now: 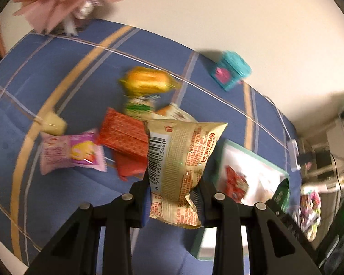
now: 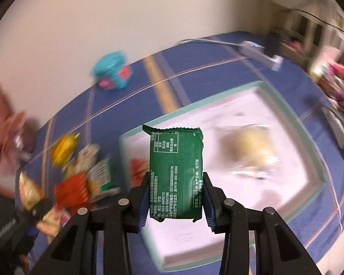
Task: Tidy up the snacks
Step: 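Carry both packs into the tray and release them beside the chip bag, then move the left tool to the pink Swiss roll pack and lower it, then grasp the pink Swiss roll pack with the left tool while the right tool grasps the red wafer pack, then carry both packs into the white tray and open both tools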
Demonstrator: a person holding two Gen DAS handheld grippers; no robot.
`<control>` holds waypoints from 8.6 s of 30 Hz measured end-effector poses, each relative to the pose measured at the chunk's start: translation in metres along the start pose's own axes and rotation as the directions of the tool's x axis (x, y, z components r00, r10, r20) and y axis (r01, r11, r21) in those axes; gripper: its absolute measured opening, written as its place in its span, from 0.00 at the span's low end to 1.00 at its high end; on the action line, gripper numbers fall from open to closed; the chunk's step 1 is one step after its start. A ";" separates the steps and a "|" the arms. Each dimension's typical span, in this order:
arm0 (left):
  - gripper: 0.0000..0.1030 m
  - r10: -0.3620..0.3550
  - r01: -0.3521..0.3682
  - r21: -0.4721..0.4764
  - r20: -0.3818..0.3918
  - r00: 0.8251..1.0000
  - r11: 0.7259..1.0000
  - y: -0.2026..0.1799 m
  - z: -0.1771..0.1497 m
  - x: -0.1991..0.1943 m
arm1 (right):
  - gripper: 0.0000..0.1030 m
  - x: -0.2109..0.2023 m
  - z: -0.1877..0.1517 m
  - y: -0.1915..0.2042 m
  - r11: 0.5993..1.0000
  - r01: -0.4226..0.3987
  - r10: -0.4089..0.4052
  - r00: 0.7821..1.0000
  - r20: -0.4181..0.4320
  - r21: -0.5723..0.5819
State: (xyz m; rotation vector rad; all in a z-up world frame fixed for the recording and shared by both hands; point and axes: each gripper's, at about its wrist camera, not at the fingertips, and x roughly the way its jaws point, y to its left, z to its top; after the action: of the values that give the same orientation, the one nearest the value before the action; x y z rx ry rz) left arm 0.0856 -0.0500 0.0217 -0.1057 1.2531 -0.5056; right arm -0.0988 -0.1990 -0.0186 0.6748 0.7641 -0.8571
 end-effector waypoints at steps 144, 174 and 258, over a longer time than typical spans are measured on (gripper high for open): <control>0.95 0.191 -0.253 -0.286 -0.227 0.955 0.924 0.128 0.019 0.083 | 1.00 0.074 -0.077 0.160 0.933 -0.155 0.084 0.971 -0.222 -0.326; 0.42 0.081 -0.130 -0.407 -0.134 0.988 0.904 0.210 0.045 0.047 | 1.00 0.114 -0.082 0.238 0.949 -0.108 0.037 0.971 -0.236 -0.296; 0.38 -0.050 0.068 0.299 -0.070 0.996 0.952 -0.087 -0.037 0.014 | 0.41 0.016 0.024 -0.040 0.991 0.005 -0.002 1.000 -0.027 0.132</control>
State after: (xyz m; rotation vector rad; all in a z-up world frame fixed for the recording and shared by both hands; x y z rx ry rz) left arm 0.0272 -0.1255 0.0277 0.1317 1.2215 -0.7515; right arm -0.1187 -0.2431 -0.0264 0.8042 0.7369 -0.9091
